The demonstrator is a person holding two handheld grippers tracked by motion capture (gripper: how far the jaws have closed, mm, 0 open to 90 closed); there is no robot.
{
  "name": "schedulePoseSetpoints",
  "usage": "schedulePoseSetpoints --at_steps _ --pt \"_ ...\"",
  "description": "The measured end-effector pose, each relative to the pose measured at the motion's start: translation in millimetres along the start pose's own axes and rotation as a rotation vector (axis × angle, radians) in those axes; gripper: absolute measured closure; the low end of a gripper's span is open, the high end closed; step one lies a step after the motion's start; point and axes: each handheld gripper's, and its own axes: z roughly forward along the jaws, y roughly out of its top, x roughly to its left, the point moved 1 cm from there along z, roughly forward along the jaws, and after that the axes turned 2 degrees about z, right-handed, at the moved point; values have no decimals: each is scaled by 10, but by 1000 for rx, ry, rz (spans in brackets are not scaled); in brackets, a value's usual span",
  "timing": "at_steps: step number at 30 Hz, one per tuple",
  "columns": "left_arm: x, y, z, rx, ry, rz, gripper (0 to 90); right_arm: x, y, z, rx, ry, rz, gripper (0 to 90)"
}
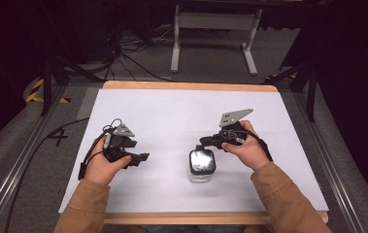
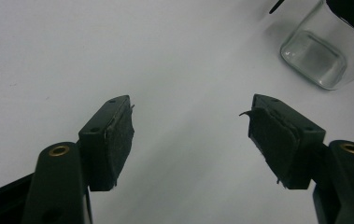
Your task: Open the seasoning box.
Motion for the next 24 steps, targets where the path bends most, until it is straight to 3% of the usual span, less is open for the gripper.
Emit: schedulePoseSetpoints --at_steps 16,19,24 --pt "-115 54 93 8 -27 25 322 6 25 13 22 -10 10 896" --pt "-161 66 116 14 -46 35 352 5 25 14 22 -10 11 897" --pt "-287 116 142 2 -119 89 525 3 25 15 23 -12 12 897"
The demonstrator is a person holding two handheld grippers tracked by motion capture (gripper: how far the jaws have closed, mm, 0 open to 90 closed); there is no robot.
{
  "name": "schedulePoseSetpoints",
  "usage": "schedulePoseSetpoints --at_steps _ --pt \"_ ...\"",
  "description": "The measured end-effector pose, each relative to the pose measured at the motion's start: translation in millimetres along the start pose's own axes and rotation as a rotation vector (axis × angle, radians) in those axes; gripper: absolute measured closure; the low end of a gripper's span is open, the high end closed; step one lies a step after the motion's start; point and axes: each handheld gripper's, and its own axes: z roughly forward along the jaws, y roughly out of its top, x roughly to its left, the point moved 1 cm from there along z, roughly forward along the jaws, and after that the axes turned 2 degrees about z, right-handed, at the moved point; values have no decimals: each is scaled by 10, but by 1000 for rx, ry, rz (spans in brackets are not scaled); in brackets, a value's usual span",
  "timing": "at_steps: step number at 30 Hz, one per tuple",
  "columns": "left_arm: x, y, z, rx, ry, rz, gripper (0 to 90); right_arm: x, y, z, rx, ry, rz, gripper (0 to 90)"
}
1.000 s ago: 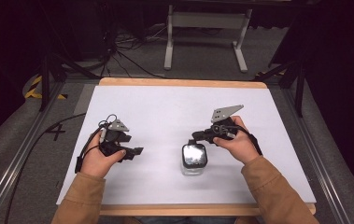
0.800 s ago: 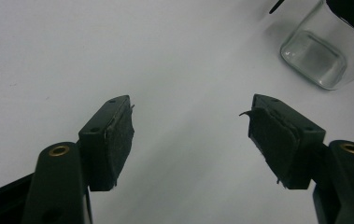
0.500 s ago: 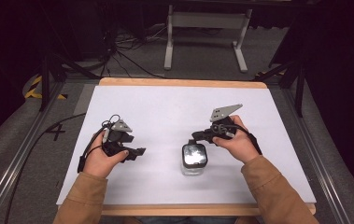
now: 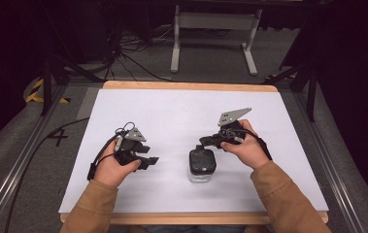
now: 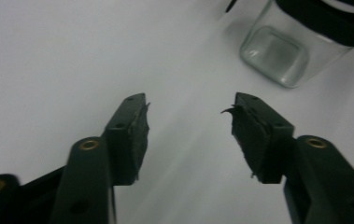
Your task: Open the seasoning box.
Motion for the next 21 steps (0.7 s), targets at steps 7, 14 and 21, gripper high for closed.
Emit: schedulePoseSetpoints --at_steps 7,14,21 --pt "-277 139 105 -29 -128 60 873 -1 -2 2 1 -7 -1 896" --pt "-641 323 283 -81 -208 112 899 -3 -6 1 -2 -9 0 896" --pt "-705 360 354 -96 -214 109 897 -2 -7 -1 -2 -10 2 895"
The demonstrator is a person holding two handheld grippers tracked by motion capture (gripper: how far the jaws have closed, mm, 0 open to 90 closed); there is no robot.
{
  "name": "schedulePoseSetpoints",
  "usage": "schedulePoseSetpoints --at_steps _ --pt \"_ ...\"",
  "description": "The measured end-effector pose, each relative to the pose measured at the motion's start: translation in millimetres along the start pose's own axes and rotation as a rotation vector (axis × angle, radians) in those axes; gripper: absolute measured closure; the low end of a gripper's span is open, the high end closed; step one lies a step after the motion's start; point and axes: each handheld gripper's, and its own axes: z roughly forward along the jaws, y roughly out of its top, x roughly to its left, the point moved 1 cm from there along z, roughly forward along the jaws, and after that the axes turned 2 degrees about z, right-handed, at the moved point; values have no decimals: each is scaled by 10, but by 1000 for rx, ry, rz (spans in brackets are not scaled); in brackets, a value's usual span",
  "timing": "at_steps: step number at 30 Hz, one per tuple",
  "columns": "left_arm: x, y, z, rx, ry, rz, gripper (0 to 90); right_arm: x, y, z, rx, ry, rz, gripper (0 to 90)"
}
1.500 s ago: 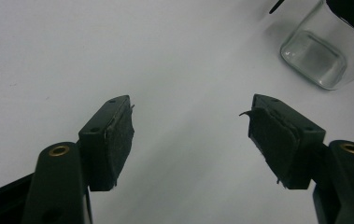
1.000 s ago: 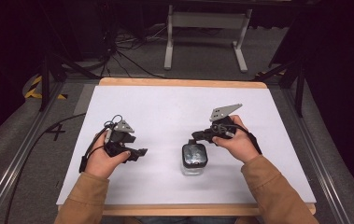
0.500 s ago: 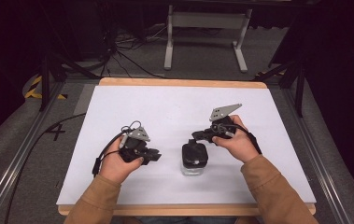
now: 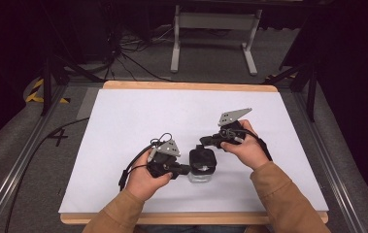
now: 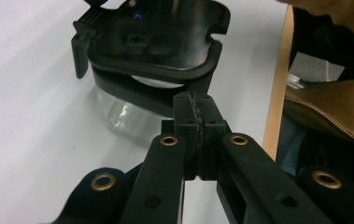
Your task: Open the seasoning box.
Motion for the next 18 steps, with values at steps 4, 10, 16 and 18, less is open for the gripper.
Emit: schedulePoseSetpoints --at_steps 4,10,16,18 --pt "-19 13 24 -7 6 8 896 3 1 -1 0 -2 3 890" --pt "-24 8 37 6 6 6 885 42 -14 -57 -21 -12 -8 865" --pt "-25 13 30 0 13 1 877 235 -156 -469 -55 0 -56 896" --pt "-26 14 29 0 14 0 873 265 -199 -510 -42 3 -63 896"
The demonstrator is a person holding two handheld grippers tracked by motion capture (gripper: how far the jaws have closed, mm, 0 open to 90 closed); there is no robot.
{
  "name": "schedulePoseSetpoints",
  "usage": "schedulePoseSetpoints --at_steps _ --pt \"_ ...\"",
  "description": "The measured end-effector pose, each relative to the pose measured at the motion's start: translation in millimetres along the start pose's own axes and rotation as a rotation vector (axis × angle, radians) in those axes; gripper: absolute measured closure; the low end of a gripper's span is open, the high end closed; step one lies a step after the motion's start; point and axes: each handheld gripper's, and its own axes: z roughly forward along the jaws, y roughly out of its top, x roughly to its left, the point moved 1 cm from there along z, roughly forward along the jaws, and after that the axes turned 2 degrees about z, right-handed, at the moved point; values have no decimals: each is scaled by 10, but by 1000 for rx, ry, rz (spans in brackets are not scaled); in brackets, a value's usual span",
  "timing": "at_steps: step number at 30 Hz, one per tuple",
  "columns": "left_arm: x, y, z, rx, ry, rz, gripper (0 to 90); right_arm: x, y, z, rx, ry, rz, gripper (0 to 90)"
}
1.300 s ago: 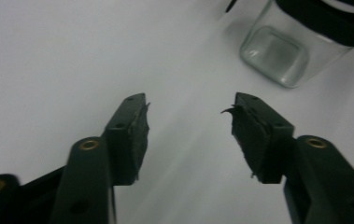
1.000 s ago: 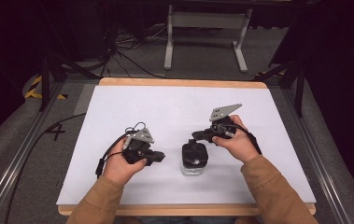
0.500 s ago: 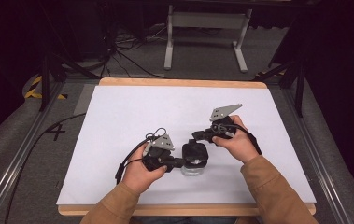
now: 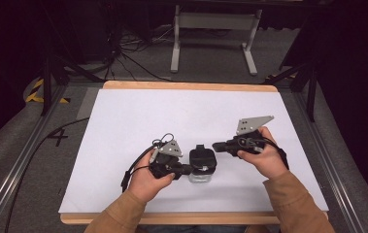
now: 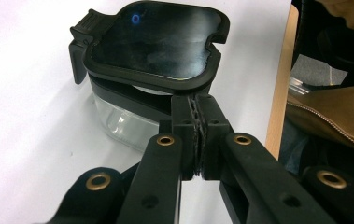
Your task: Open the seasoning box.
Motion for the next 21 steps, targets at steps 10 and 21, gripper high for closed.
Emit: schedulePoseSetpoints --at_steps 10,21 --pt "-18 13 26 15 8 1 871 219 -260 4 107 41 -32 898" --pt "-26 22 -5 -7 14 6 866 289 -275 75 95 68 -36 898"
